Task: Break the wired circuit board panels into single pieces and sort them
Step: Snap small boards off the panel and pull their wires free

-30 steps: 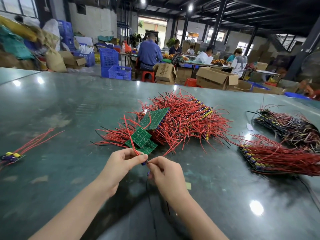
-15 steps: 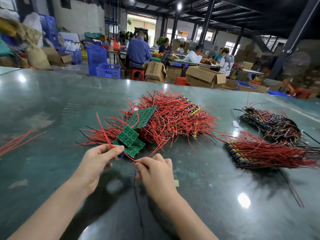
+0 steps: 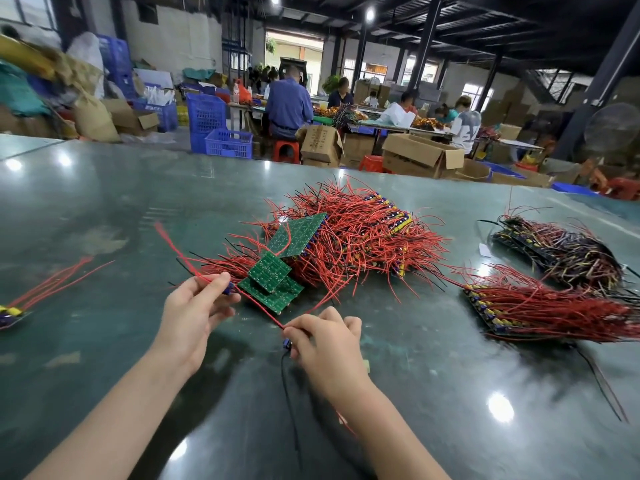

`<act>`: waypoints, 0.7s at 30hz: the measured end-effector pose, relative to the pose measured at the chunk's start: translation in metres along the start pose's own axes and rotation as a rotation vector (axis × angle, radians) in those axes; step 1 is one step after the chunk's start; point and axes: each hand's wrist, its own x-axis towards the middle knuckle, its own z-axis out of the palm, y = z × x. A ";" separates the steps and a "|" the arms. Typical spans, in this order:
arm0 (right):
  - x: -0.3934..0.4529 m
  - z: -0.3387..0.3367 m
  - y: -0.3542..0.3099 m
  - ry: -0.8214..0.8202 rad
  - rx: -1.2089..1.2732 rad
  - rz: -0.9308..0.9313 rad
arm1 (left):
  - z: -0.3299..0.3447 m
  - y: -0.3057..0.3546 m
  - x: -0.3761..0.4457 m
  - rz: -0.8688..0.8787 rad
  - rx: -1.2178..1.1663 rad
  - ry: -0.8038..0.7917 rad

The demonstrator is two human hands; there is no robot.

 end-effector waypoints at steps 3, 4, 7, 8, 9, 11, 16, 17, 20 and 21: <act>-0.001 -0.002 0.001 0.018 -0.038 -0.024 | -0.003 0.004 0.004 -0.015 -0.079 0.022; -0.001 -0.002 0.001 0.030 -0.040 -0.020 | -0.004 0.003 0.004 -0.030 -0.089 0.015; -0.001 -0.004 0.002 0.038 -0.041 0.007 | -0.004 0.002 0.004 -0.055 -0.090 0.007; -0.002 -0.006 0.003 0.044 -0.010 0.021 | -0.004 0.002 0.005 -0.060 -0.102 0.016; -0.001 -0.007 0.005 0.048 0.027 0.034 | -0.005 0.003 0.005 -0.065 -0.120 0.029; -0.001 -0.008 0.007 0.042 0.049 0.046 | -0.006 0.004 0.006 -0.074 -0.143 0.058; -0.001 -0.005 0.004 0.040 -0.061 0.020 | -0.006 0.003 0.005 -0.116 -0.158 0.101; -0.001 -0.007 0.005 0.031 -0.071 0.032 | -0.007 0.004 0.005 -0.128 -0.143 0.087; -0.001 -0.012 0.005 0.087 -0.047 0.066 | -0.006 0.002 0.001 -0.162 -0.042 -0.044; 0.000 -0.014 0.004 0.150 -0.012 0.059 | -0.003 0.000 -0.003 -0.168 0.011 -0.108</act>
